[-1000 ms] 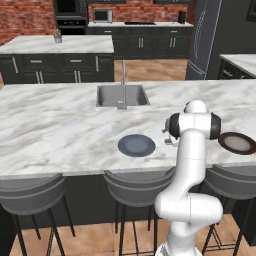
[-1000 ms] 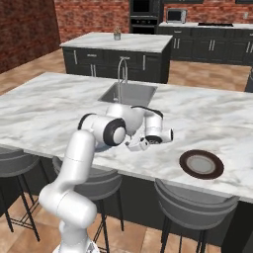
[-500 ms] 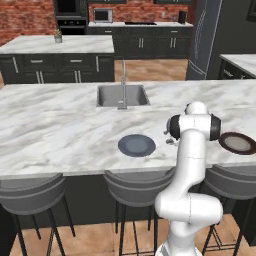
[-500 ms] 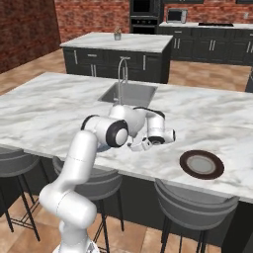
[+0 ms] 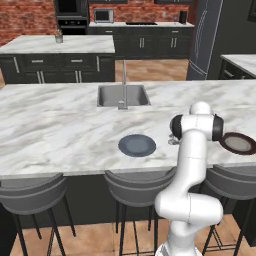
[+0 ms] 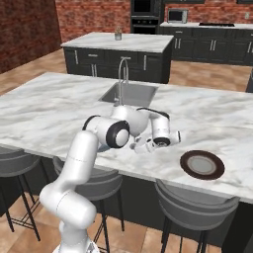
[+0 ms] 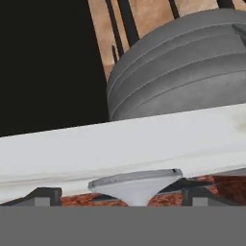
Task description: Retrieve the wine glasses from the counter and place one next to each plate.
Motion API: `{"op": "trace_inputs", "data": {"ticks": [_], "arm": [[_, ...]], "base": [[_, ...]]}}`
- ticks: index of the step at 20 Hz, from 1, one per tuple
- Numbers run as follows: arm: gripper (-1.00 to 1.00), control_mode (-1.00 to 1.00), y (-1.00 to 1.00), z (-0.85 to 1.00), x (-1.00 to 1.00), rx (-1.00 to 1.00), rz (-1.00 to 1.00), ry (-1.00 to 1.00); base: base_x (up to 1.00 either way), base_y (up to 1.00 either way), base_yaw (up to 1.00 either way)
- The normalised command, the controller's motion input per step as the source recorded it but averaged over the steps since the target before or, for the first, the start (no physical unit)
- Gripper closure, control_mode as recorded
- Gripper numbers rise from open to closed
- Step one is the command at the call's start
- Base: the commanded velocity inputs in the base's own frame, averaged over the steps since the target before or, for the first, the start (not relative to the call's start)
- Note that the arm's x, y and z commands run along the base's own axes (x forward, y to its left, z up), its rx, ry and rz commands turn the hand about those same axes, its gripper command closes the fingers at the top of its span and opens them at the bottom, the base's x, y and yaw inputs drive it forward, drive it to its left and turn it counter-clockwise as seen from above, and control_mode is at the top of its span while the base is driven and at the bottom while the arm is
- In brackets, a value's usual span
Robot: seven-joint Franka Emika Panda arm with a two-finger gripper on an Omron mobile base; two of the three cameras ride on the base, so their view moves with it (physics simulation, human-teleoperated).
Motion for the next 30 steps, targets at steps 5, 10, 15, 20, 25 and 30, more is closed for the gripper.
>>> {"op": "trace_inputs", "data": {"ticks": [5, 10, 15, 20, 25, 30], "arm": [[-1.00, -1.00, -0.26, -0.22, -0.62, 0.00, 0.00, -0.04], [-1.00, -1.00, -0.01, 0.00, -0.25, 0.00, 0.00, -0.15], [-1.00, -1.00, 0.02, 0.02, -0.26, 0.04, -0.03, -0.04], [-1.00, -1.00, 0.37, -0.20, -0.01, 0.06, -0.03, 0.01], [-1.00, -1.00, 0.30, -0.28, 0.03, 0.06, -0.04, 0.07], [-1.00, -1.00, 0.24, -0.15, 0.08, 0.02, -0.01, 0.02]], "base": [[0.00, 0.00, 0.00], [0.00, 0.00, 0.00], [0.00, 0.00, 0.00], [0.00, 0.00, 0.00], [0.00, 0.00, 0.00], [0.00, 0.00, 0.00]]}}
